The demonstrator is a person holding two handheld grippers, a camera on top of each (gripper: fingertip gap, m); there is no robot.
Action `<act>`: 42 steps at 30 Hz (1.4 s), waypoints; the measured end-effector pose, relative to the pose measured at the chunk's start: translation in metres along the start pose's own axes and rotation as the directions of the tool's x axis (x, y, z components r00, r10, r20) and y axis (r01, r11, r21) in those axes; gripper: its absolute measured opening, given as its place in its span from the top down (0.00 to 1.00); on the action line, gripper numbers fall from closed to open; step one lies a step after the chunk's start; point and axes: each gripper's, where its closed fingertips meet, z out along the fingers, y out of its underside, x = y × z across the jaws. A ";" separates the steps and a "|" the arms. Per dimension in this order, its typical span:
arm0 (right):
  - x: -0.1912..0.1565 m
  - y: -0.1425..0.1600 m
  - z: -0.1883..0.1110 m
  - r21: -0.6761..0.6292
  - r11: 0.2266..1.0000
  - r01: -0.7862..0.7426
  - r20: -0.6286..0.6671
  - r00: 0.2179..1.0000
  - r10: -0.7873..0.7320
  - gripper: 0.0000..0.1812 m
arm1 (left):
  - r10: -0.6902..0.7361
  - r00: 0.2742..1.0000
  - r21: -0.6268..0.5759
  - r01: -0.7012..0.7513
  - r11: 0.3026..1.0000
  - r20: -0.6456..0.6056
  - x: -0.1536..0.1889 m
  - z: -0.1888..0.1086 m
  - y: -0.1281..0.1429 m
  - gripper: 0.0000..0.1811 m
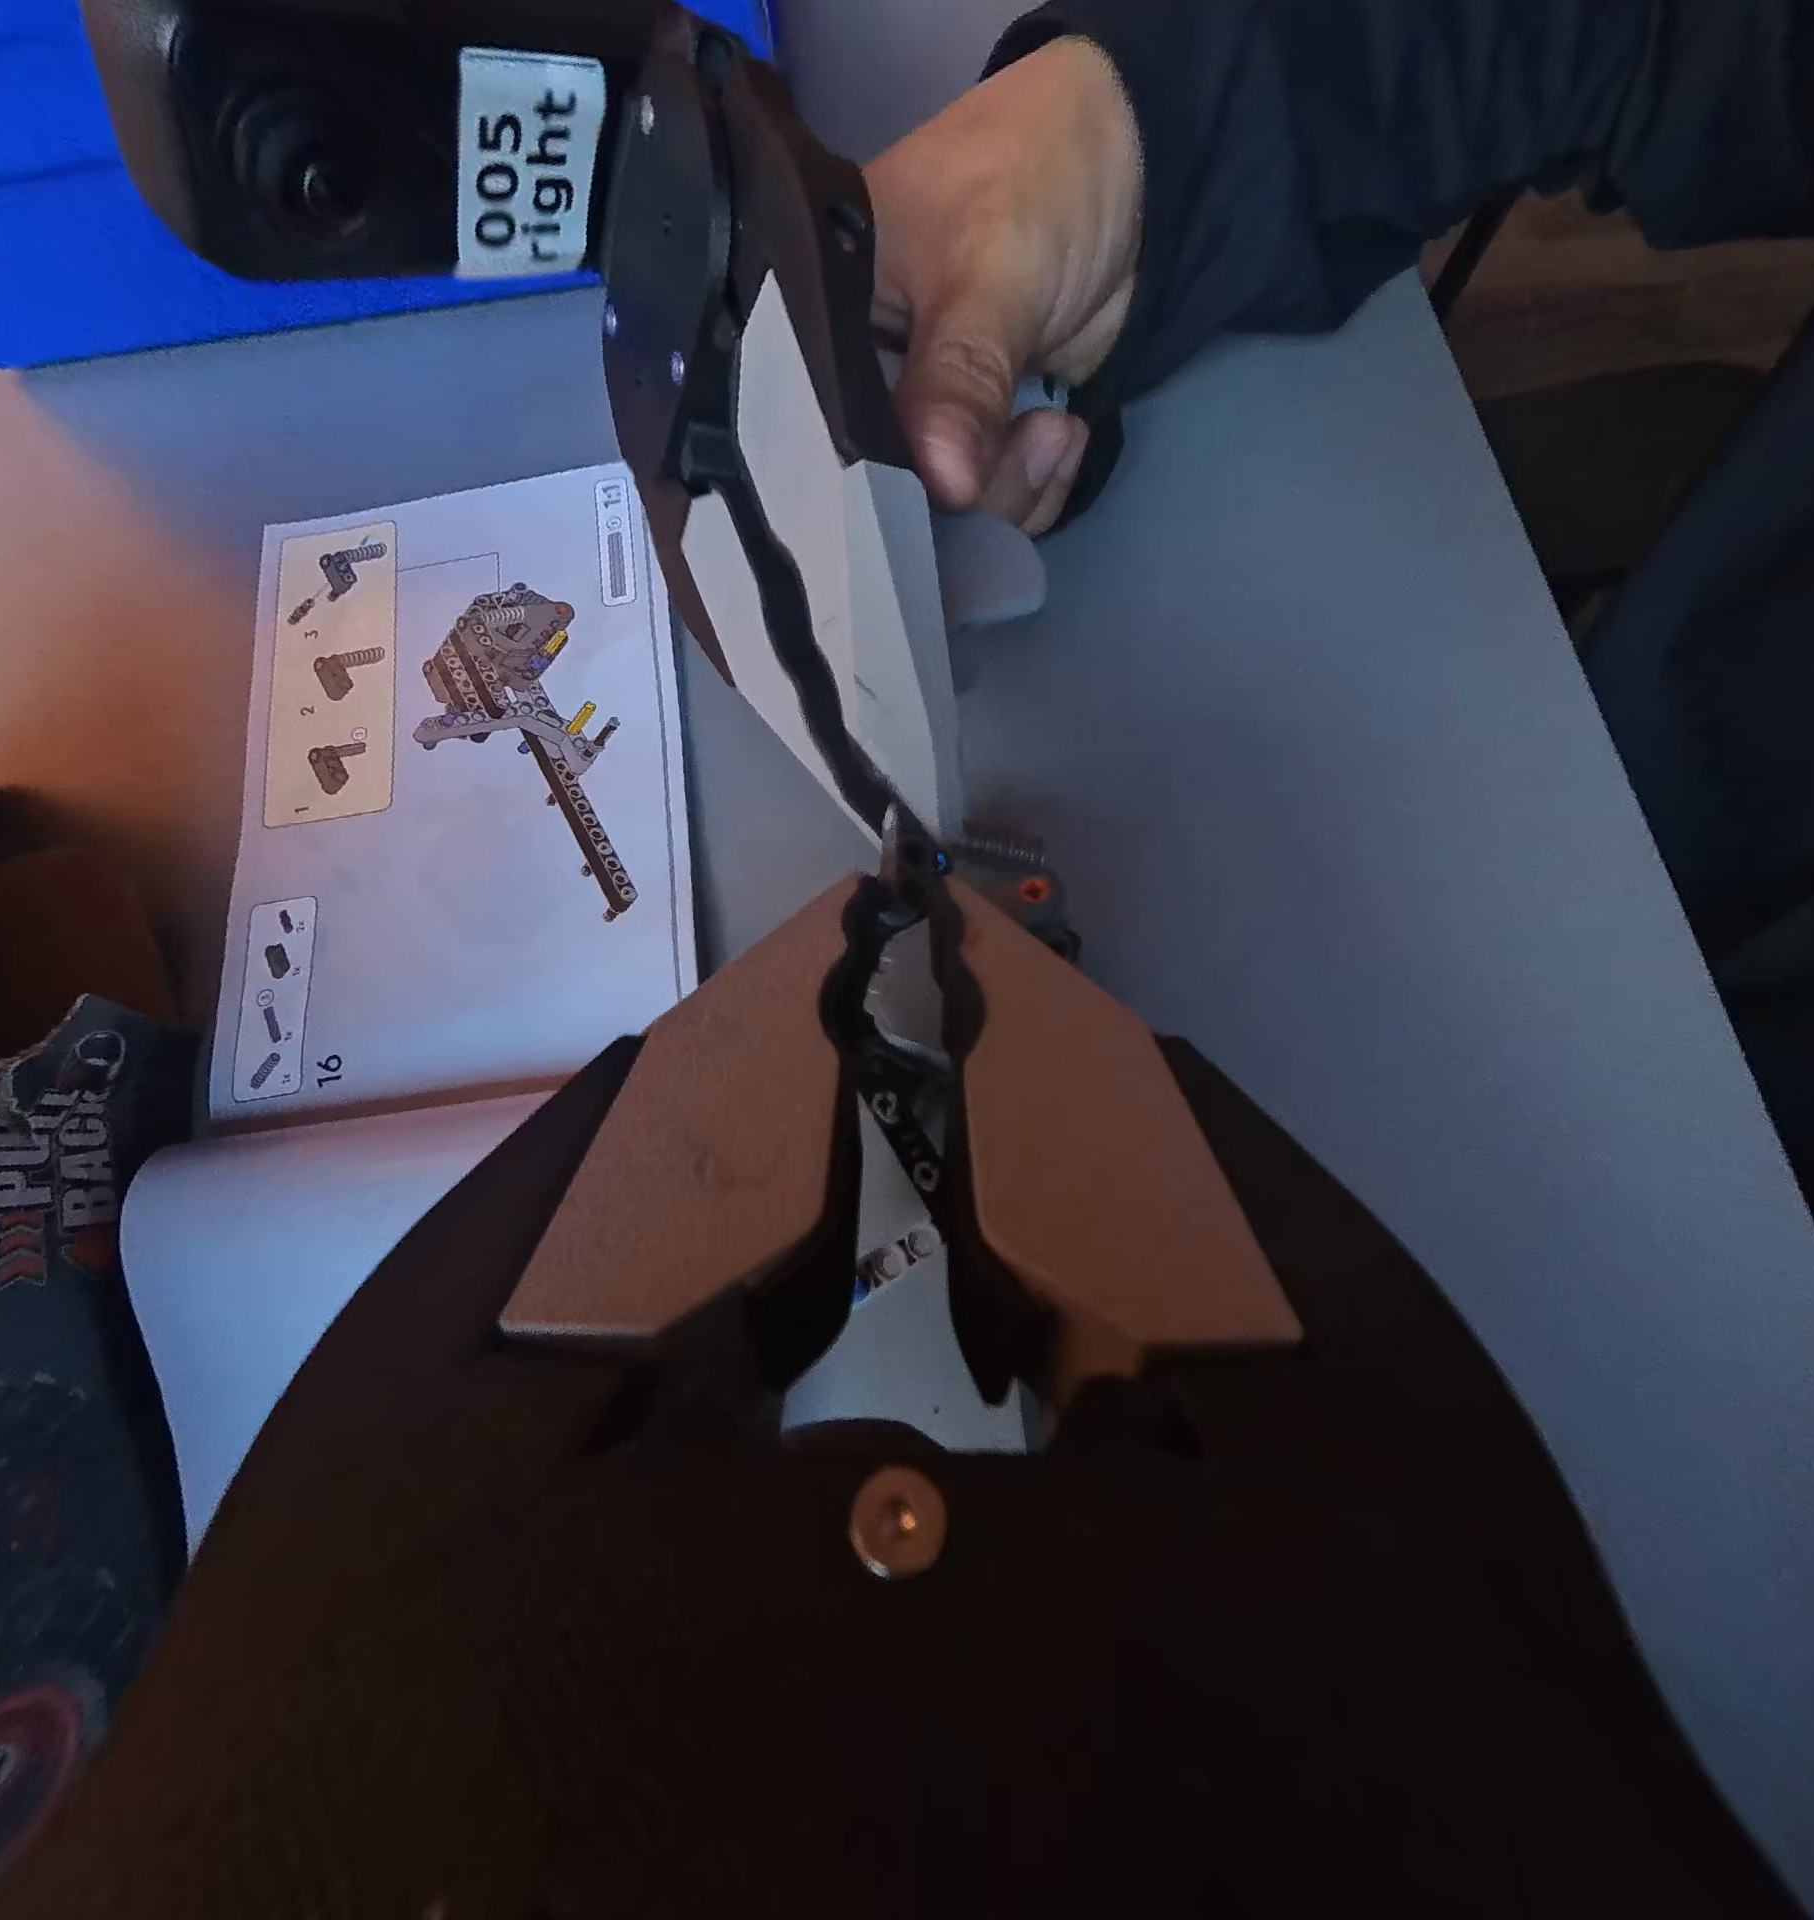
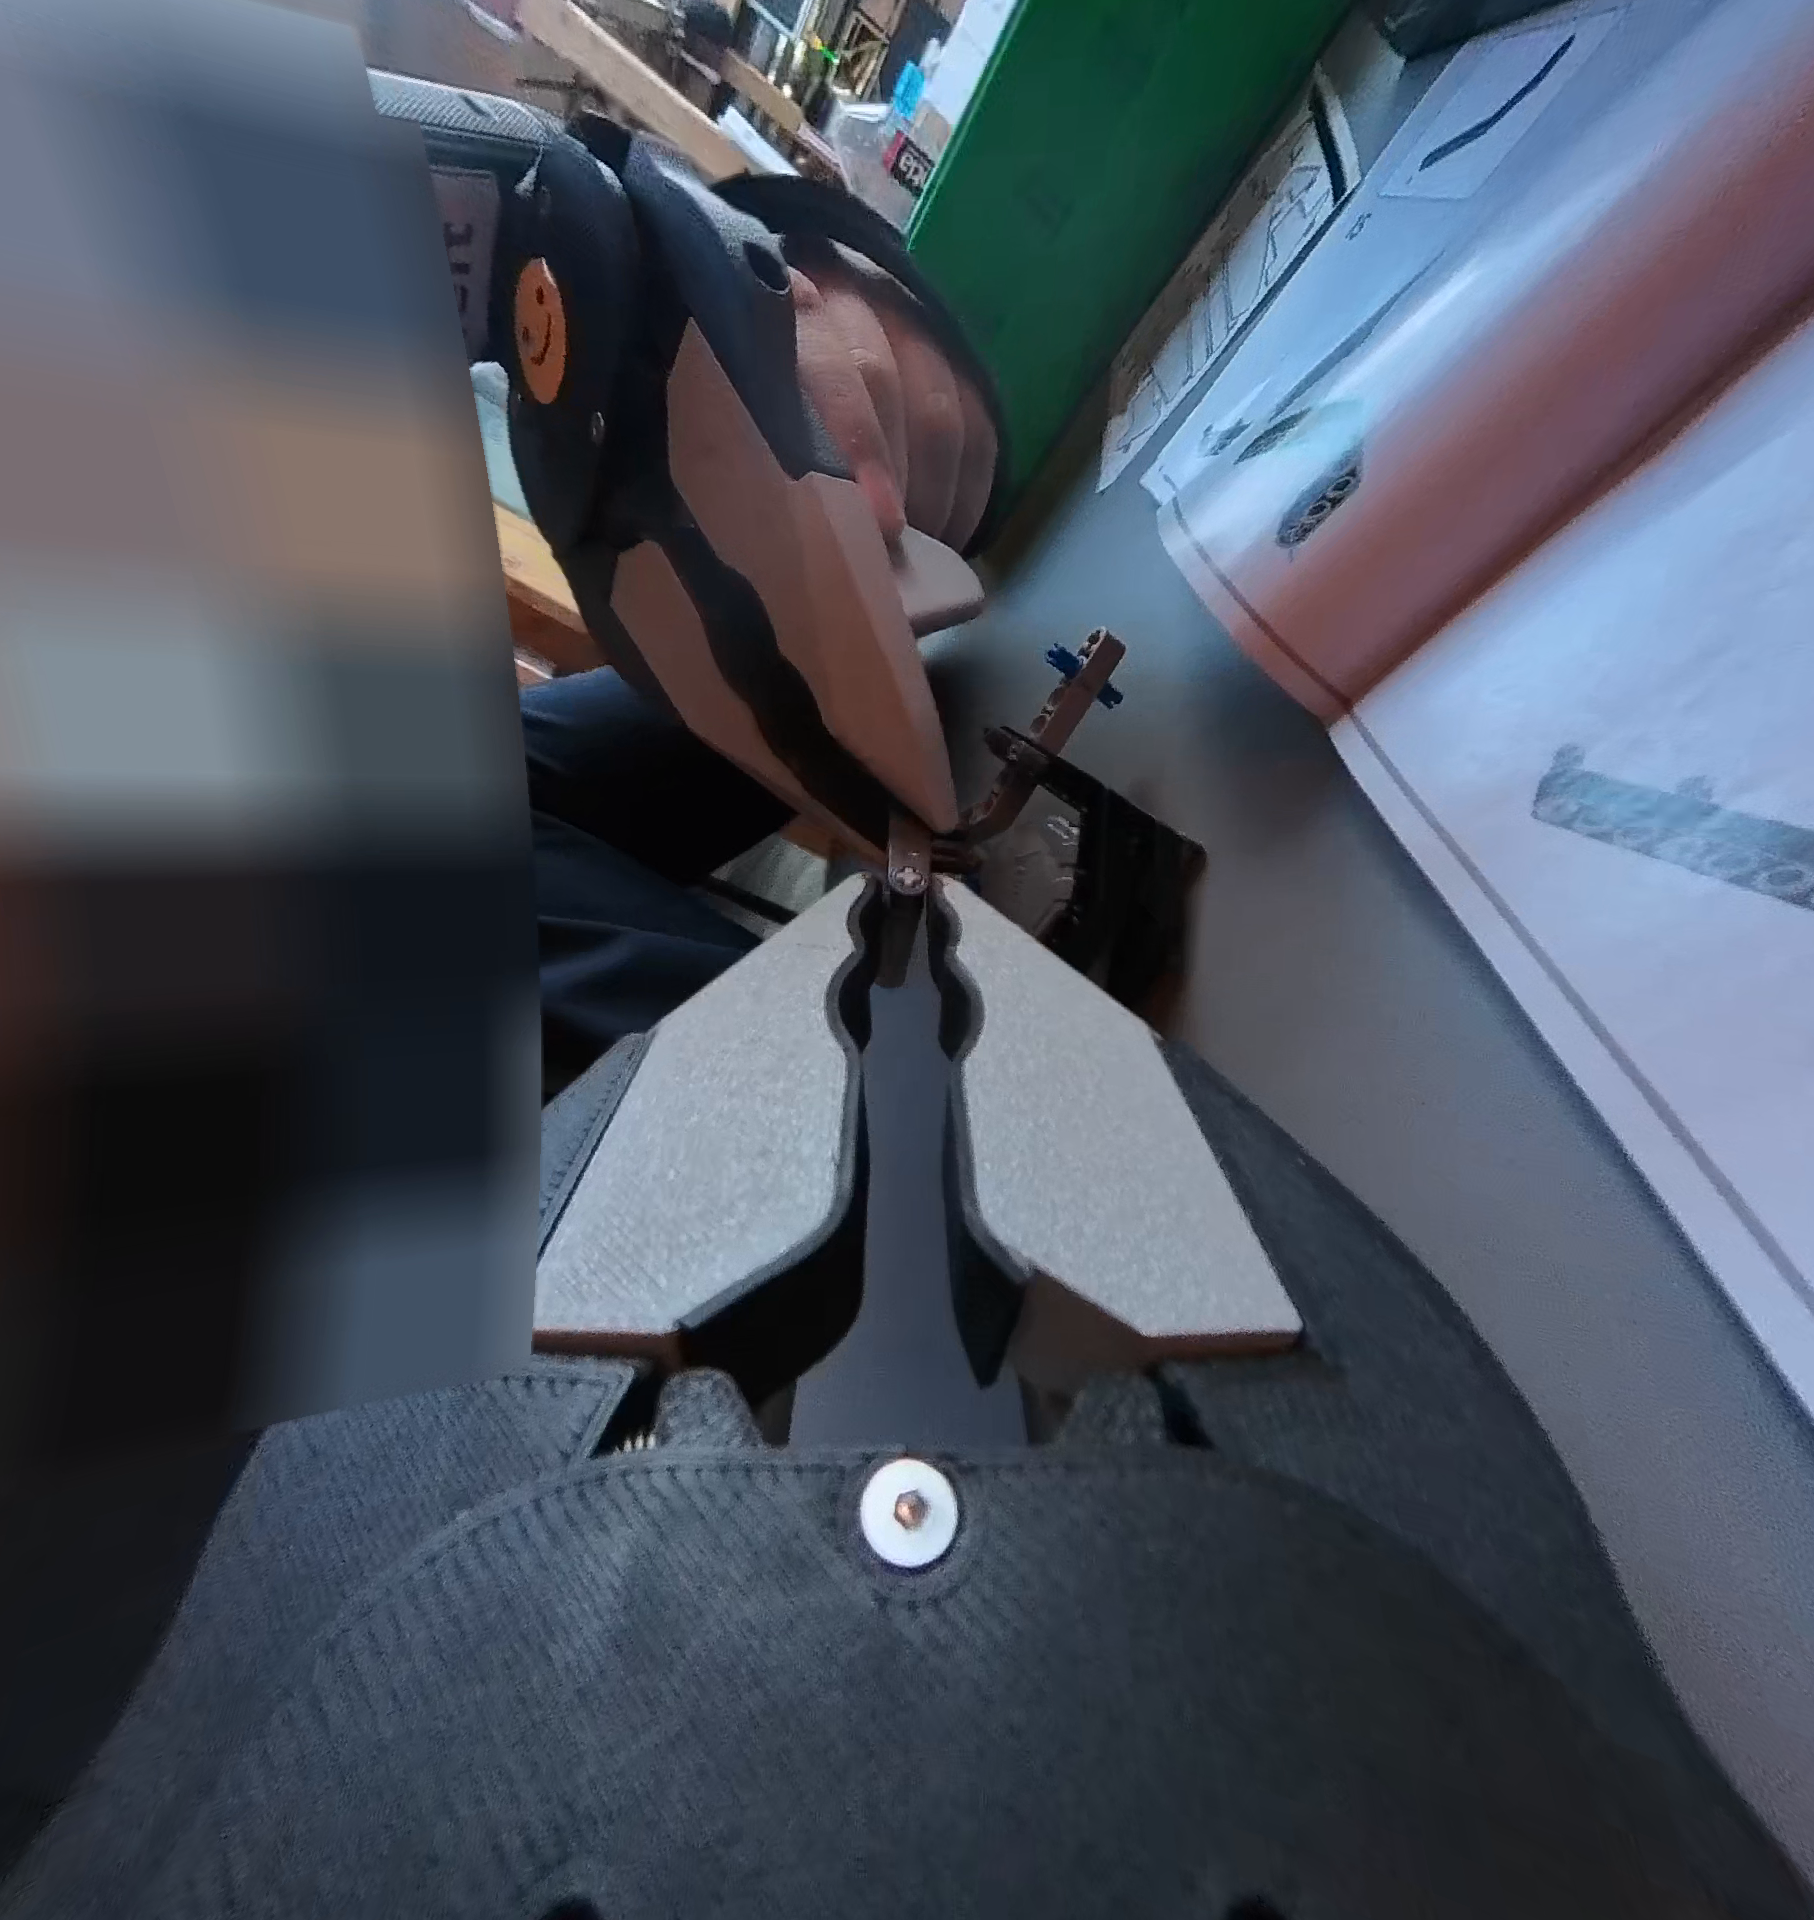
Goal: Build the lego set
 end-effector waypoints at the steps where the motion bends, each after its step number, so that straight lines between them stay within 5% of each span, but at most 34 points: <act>1: 0.001 0.000 -0.001 -0.002 1.000 0.021 -0.020 1.000 -0.021 0.97 | -0.003 1.000 -0.002 0.003 1.000 0.001 -0.001 0.000 0.001 0.96; 13: 0.002 -0.007 -0.009 -0.012 0.971 0.239 -0.191 0.953 -0.236 0.89 | -0.088 0.996 -0.006 0.088 0.996 0.004 -0.009 0.002 0.007 0.96; 21: -0.001 -0.012 -0.009 -0.077 0.888 0.454 -0.318 0.832 -0.454 0.88 | -0.139 0.990 -0.026 0.138 0.990 -0.033 -0.002 0.004 0.007 0.96; 29: 0.000 0.001 0.000 -0.176 0.843 0.509 -0.308 0.785 -0.538 0.97 | -0.148 0.986 -0.006 0.148 0.989 -0.071 0.007 0.005 0.000 0.96; 42: 0.006 0.002 -0.001 -0.227 0.806 0.547 -0.354 0.725 -0.591 0.96 | -0.166 0.985 0.016 0.167 0.986 -0.056 0.002 0.005 -0.001 0.97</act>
